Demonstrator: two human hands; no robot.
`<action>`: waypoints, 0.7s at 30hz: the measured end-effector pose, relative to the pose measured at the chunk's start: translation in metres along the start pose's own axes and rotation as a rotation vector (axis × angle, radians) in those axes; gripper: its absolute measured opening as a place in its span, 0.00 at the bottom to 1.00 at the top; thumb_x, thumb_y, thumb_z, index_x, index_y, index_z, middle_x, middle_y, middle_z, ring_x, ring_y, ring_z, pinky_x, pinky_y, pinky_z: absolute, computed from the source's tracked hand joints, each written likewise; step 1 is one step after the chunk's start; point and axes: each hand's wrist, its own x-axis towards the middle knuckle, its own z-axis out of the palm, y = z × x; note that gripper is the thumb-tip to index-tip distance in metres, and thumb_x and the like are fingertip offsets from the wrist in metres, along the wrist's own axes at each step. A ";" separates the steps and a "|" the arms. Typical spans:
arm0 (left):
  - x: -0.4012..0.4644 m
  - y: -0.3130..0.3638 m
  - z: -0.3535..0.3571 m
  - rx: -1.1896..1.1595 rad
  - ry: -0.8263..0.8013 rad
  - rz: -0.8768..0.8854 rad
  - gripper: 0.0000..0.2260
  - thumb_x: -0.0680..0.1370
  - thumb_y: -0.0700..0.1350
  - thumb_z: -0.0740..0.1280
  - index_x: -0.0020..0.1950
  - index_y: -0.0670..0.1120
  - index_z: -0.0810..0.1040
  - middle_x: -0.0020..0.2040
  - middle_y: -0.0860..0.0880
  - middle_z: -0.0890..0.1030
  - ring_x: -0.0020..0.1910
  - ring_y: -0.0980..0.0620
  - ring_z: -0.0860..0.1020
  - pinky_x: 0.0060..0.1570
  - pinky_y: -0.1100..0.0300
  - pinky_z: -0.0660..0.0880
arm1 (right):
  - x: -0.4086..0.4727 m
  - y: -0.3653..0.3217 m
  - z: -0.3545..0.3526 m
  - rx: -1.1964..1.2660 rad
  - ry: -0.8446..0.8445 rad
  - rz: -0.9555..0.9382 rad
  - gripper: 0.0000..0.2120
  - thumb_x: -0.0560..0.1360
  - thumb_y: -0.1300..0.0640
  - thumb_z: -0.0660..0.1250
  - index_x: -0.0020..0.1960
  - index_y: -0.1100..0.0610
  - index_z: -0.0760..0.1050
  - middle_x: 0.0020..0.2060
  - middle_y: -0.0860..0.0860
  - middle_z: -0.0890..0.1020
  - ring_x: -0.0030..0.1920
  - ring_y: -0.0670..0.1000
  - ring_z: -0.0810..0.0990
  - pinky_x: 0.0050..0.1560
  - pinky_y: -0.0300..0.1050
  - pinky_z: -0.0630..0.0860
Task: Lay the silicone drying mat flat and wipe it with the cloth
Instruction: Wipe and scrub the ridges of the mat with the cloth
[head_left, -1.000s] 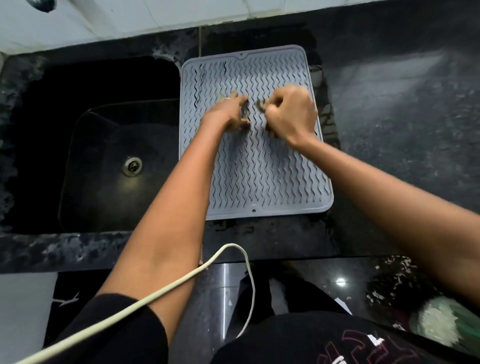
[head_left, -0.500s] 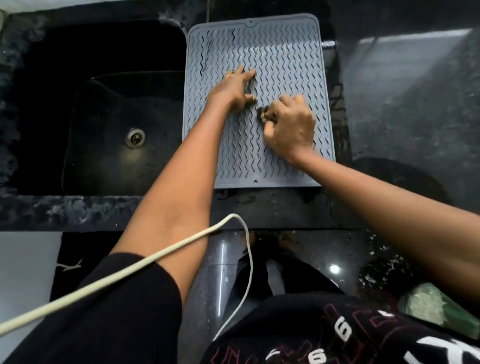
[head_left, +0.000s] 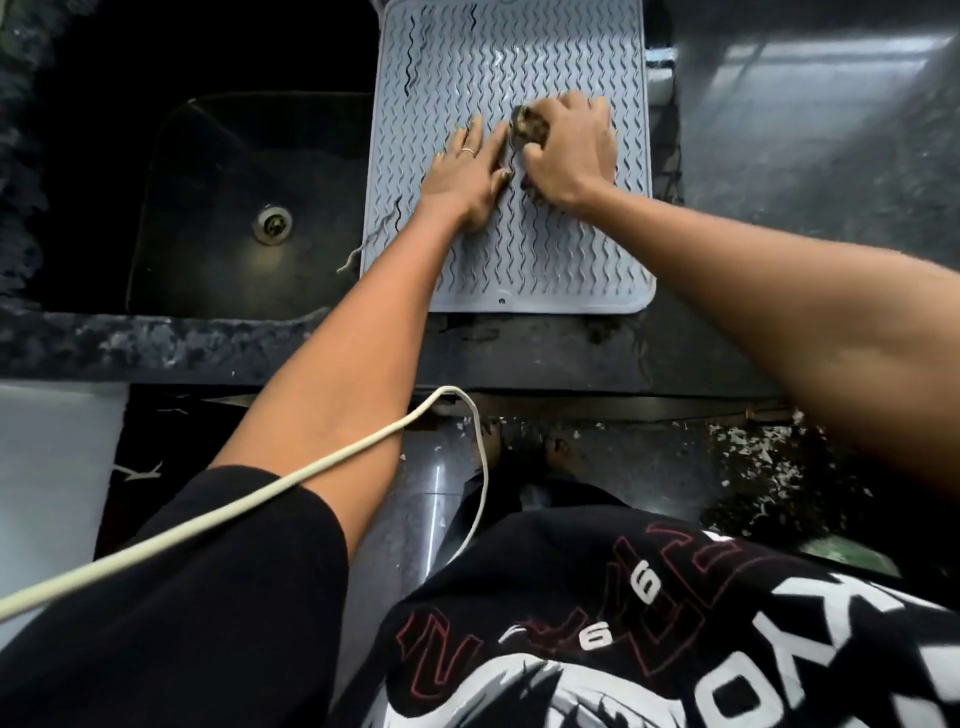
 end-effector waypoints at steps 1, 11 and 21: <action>-0.002 -0.001 0.000 0.004 -0.006 0.000 0.25 0.84 0.49 0.50 0.79 0.50 0.44 0.80 0.46 0.43 0.79 0.46 0.43 0.77 0.47 0.46 | 0.003 -0.001 0.002 -0.067 -0.027 -0.012 0.14 0.73 0.57 0.64 0.59 0.55 0.75 0.57 0.52 0.76 0.58 0.52 0.69 0.53 0.41 0.67; -0.006 0.000 -0.002 -0.019 -0.007 0.006 0.25 0.84 0.48 0.52 0.79 0.49 0.46 0.80 0.45 0.45 0.79 0.45 0.44 0.77 0.47 0.46 | -0.155 0.015 -0.015 -0.069 0.054 -0.348 0.05 0.63 0.61 0.64 0.37 0.62 0.77 0.36 0.57 0.79 0.39 0.59 0.76 0.30 0.44 0.69; -0.005 0.001 -0.005 -0.007 0.044 -0.008 0.25 0.82 0.48 0.56 0.79 0.51 0.53 0.80 0.48 0.51 0.79 0.47 0.51 0.75 0.48 0.54 | -0.092 0.010 -0.030 0.212 -0.021 -0.161 0.10 0.69 0.57 0.64 0.43 0.56 0.83 0.39 0.53 0.82 0.42 0.51 0.76 0.39 0.44 0.69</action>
